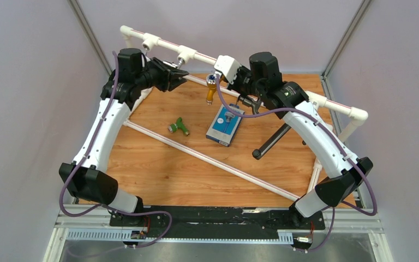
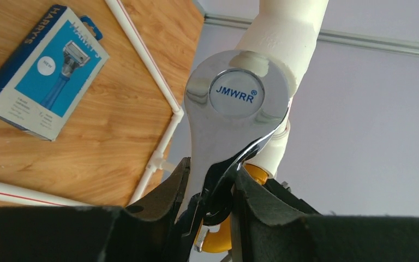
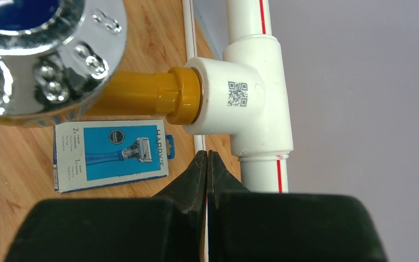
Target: Install the water faucets
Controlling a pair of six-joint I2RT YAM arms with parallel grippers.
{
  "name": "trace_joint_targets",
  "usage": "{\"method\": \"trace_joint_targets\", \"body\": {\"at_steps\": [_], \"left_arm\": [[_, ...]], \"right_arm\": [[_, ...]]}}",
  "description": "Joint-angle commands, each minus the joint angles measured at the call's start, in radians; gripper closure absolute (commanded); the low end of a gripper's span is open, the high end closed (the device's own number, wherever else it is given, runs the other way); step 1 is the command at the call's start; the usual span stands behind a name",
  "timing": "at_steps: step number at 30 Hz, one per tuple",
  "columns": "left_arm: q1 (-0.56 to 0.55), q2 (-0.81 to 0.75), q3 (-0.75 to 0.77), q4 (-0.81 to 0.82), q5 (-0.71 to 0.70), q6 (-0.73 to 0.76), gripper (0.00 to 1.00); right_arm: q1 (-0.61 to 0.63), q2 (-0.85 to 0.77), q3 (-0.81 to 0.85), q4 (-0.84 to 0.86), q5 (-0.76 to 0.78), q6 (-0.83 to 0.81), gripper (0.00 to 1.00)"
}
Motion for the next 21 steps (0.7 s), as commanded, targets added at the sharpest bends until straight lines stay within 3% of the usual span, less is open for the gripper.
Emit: {"method": "trace_joint_targets", "body": {"at_steps": [1,9,21], "left_arm": [[-0.018,0.019,0.071,0.071,-0.084,0.121,1.0],[-0.032,0.023,0.06,0.035,-0.172,0.238,1.0],[-0.084,0.059,0.17,-0.051,-0.33,0.469,1.0]], "right_arm": [[0.041,0.032,-0.04,-0.176,-0.089,0.0,1.0],[0.039,0.031,-0.043,-0.175,-0.092,-0.001,1.0],[0.041,0.032,-0.046,-0.172,-0.091,-0.004,1.0]]}}
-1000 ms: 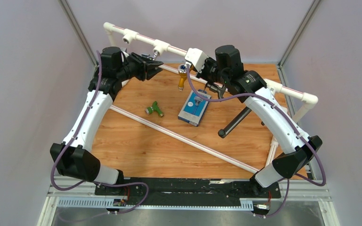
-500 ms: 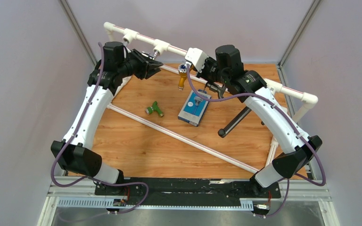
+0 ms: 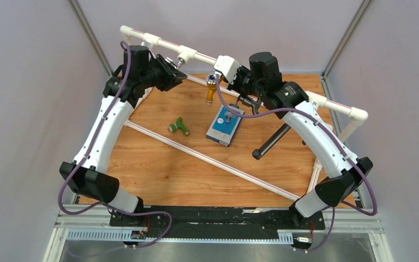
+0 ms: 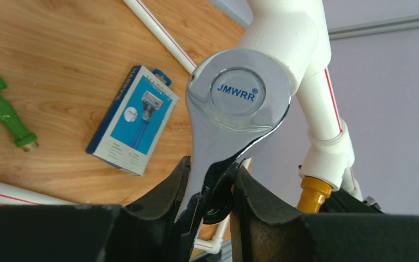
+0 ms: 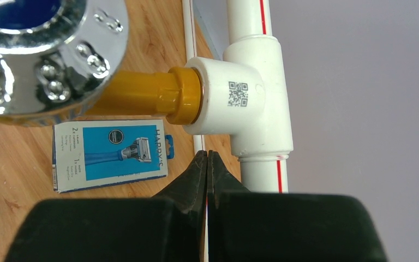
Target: Install the water faucets
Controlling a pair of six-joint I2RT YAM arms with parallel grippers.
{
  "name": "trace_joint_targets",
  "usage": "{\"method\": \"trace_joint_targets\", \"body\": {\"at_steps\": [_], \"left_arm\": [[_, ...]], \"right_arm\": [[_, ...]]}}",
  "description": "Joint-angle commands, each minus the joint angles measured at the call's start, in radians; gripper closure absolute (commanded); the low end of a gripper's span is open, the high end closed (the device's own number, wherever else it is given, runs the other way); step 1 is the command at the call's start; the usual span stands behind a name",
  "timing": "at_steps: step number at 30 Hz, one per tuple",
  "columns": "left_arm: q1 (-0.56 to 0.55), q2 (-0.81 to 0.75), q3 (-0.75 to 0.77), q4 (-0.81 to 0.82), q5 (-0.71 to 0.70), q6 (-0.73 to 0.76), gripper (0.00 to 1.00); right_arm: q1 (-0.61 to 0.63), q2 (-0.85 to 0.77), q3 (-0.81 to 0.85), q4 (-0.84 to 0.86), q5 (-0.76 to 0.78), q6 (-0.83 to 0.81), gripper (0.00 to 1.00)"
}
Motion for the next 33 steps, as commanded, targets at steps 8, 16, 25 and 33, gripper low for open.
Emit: {"method": "trace_joint_targets", "body": {"at_steps": [8,16,25,33], "left_arm": [[-0.077,0.037,0.053,0.093,-0.218,0.312,1.0],[-0.14,0.01,0.006,0.173,-0.342,0.597,1.0],[-0.183,-0.015,-0.031,0.265,-0.434,0.844,1.0],[-0.243,-0.018,-0.062,0.31,-0.503,1.021,1.0]], "right_arm": [[0.039,0.03,-0.047,-0.171,-0.087,0.0,1.0],[0.041,0.029,-0.046,-0.168,-0.087,-0.001,1.0],[0.041,0.027,-0.047,-0.166,-0.09,-0.001,1.0],[0.041,0.029,-0.047,-0.166,-0.088,-0.003,1.0]]}}
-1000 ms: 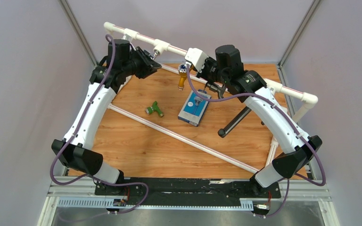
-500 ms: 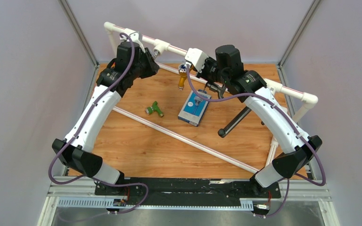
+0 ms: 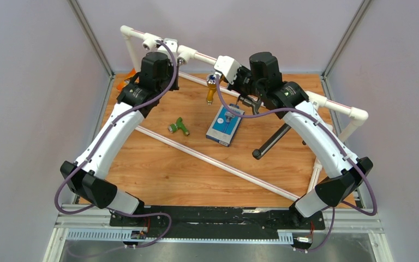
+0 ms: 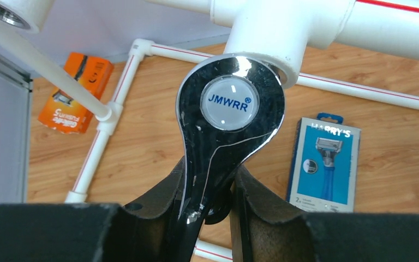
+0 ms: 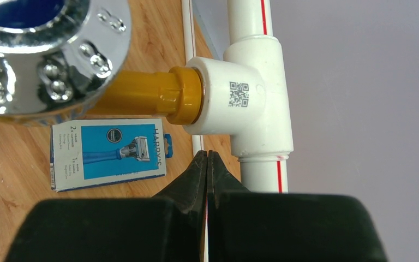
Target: Install the water faucets
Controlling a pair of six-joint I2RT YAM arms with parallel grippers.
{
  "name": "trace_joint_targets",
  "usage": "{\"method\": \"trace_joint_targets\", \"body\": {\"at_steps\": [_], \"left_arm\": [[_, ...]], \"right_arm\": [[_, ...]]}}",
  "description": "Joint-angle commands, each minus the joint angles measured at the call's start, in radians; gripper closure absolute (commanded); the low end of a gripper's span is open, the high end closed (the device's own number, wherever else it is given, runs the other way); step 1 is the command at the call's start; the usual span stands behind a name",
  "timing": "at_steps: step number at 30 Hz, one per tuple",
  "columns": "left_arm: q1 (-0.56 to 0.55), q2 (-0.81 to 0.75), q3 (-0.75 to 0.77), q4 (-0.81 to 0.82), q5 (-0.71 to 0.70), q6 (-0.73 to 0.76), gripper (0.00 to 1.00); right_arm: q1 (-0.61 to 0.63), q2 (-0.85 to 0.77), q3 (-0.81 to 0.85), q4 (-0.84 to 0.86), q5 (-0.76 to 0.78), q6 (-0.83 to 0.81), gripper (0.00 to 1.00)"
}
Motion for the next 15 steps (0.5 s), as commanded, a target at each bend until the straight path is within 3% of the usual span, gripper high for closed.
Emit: {"method": "trace_joint_targets", "body": {"at_steps": [1,5,15], "left_arm": [[-0.064,0.016,0.001,0.195,-0.001,0.149,1.0],[-0.093,0.019,-0.016,0.227,-0.024,0.148,1.0],[-0.11,-0.013,-0.134,0.336,-0.049,0.343,1.0]], "right_arm": [[0.041,0.028,-0.045,-0.166,-0.091,0.005,1.0],[0.041,0.028,-0.046,-0.164,-0.091,0.005,1.0],[0.04,0.022,-0.053,-0.16,-0.092,0.003,1.0]]}}
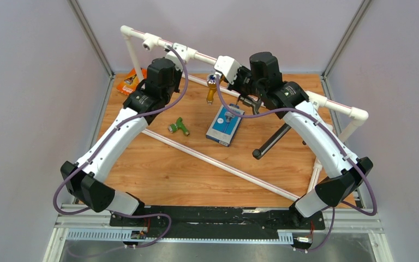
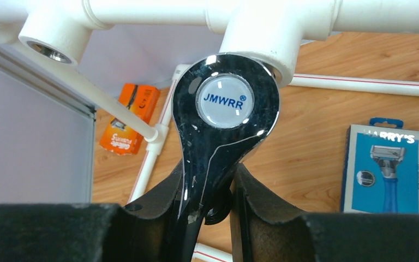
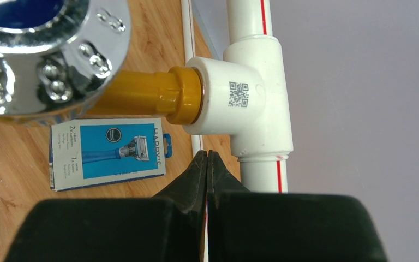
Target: Install the water faucets
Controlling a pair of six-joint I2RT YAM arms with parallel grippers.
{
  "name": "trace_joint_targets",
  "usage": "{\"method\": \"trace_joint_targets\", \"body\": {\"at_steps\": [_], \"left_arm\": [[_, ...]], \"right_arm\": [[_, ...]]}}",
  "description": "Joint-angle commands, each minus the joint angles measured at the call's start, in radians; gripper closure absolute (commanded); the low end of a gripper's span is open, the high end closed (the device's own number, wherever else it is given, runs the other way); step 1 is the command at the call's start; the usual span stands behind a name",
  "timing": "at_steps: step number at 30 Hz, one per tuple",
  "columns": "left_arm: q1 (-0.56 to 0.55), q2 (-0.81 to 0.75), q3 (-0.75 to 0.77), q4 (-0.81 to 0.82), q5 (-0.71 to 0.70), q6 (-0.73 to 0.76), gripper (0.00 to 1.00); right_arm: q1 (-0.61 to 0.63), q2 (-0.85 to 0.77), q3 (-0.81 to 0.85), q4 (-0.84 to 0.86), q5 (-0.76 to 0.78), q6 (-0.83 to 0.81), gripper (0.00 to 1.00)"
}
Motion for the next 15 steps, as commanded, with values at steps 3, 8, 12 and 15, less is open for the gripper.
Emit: {"method": "trace_joint_targets", "body": {"at_steps": [3,8,12,15], "left_arm": [[-0.039,0.001,-0.082,0.226,0.138,0.19,1.0],[-0.043,0.0,-0.116,0.25,0.176,0.284,1.0],[-0.056,0.001,-0.122,0.255,0.182,0.318,1.0],[-0.057,-0.011,-0.119,0.264,0.177,0.26,1.0]], "right_arm": [[0.042,0.025,-0.053,-0.158,-0.091,0.007,1.0],[0.043,0.025,-0.053,-0.158,-0.091,0.007,1.0],[0.042,0.027,-0.055,-0.155,-0.091,0.007,1.0],[0.043,0.025,-0.053,-0.157,-0.089,0.007,1.0]]}}
